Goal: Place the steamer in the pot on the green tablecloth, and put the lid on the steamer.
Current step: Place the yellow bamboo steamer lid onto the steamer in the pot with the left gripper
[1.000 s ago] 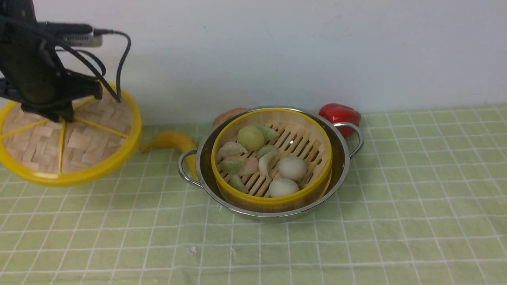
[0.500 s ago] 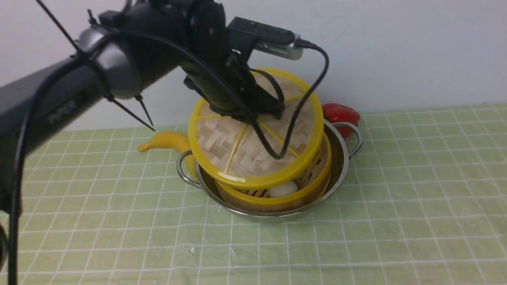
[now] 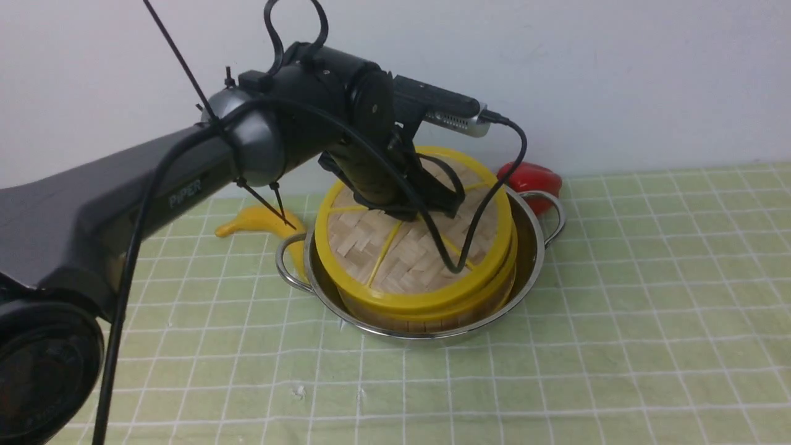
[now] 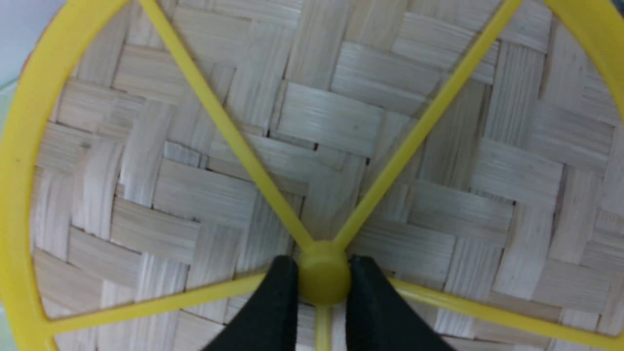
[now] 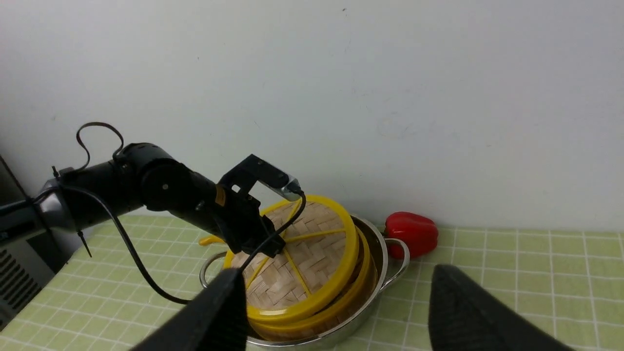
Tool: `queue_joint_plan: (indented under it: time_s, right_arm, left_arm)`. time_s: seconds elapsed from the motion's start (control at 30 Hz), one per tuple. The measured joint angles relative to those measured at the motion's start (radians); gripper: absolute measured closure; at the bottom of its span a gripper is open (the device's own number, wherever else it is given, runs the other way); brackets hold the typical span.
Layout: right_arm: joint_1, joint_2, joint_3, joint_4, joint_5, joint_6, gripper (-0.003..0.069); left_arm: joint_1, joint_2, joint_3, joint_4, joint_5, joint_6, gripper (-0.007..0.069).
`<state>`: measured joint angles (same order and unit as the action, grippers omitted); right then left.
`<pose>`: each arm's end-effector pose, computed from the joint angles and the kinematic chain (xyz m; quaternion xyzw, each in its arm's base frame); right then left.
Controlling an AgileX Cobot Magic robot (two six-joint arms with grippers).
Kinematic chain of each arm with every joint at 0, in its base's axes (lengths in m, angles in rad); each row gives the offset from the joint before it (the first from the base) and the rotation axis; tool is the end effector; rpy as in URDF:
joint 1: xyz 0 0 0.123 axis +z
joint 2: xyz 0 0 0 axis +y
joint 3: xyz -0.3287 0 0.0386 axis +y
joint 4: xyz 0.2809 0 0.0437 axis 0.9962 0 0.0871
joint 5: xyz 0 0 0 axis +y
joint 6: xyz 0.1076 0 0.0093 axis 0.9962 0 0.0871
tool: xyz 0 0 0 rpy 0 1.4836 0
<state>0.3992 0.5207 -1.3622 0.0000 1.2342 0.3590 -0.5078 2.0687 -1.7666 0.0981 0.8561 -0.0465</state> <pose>-0.0077 -0.0033 0.5260 -0.0162 0.8063 0.2188 0.5493 0.4616 -0.2477 0.2570 0.2426 0.9371 -0.0254 0.2496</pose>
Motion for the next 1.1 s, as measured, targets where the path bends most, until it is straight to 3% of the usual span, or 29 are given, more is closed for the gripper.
queue_joint_plan:
  time_s: [1.1]
  right_arm:
    - [0.0,0.0,0.002,0.0,0.0,0.001,0.0173]
  left_arm:
    - [-0.002,0.06,-0.053,-0.03,-0.005,0.047,0.051]
